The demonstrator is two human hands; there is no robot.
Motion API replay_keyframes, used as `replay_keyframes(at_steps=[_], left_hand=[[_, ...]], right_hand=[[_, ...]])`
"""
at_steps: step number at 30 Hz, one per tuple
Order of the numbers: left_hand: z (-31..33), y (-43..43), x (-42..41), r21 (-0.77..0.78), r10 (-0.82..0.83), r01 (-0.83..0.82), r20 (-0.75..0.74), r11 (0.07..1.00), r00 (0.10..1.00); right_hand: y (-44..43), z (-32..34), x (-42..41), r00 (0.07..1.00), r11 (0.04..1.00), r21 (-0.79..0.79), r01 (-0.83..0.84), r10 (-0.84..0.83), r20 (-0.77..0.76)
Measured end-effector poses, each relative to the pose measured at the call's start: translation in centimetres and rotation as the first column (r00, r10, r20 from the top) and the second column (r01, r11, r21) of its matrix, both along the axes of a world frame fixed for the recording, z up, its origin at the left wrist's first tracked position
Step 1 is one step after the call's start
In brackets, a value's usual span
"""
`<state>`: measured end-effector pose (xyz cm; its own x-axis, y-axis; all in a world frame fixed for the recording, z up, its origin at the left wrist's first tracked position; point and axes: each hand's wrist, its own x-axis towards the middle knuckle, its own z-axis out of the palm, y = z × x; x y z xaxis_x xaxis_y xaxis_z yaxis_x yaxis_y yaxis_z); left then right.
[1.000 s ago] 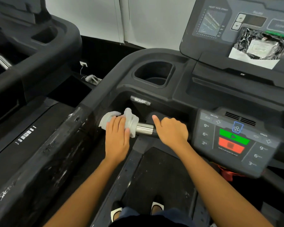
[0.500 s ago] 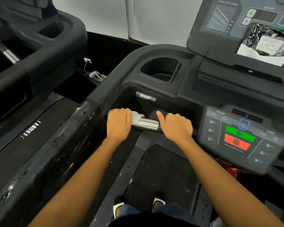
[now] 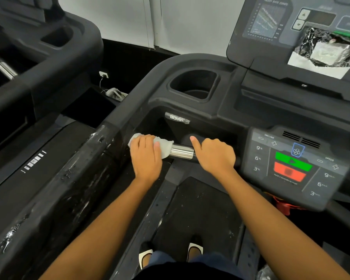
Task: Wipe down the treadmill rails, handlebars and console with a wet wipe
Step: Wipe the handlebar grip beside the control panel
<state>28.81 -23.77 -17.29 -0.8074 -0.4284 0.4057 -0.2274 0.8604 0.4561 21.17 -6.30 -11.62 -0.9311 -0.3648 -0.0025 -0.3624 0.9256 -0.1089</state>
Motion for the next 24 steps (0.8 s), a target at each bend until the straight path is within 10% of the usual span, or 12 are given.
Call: replay_keyframes(at_steps=[8,13,17,22,24], left_hand=[[1.0,4.4,-1.4,-0.145,-0.493,0.504,0.108,0.852,0.864],[-2.0,-4.2,1.4,-0.131,-0.230,0.251,0.154,0.959,0.961],[-3.8,0.4,1.9,0.217,-0.040,0.026,0.065,0.976,0.997],[-1.6,6.9,0.7,0.729,0.172,-0.068,-0.069,0.681,0.983],[1.0,6.7,-1.0,0.891,0.340,-0.137,-0.020,0.432,0.940]], right_hand=[[0.2,-0.2,-0.2,1.000,1.000,0.001,0.006,-0.006,0.015],[0.2,-0.2,-0.2,1.000,1.000,0.003,-0.016,0.016,0.005],[0.3,-0.3,-0.1,1.000,1.000,0.000,-0.014,0.014,0.005],[0.3,-0.4,-0.2,1.000,1.000,-0.005,-0.018,0.018,-0.003],[0.3,-0.4,-0.2,1.000,1.000,0.002,-0.017,0.017,-0.001]])
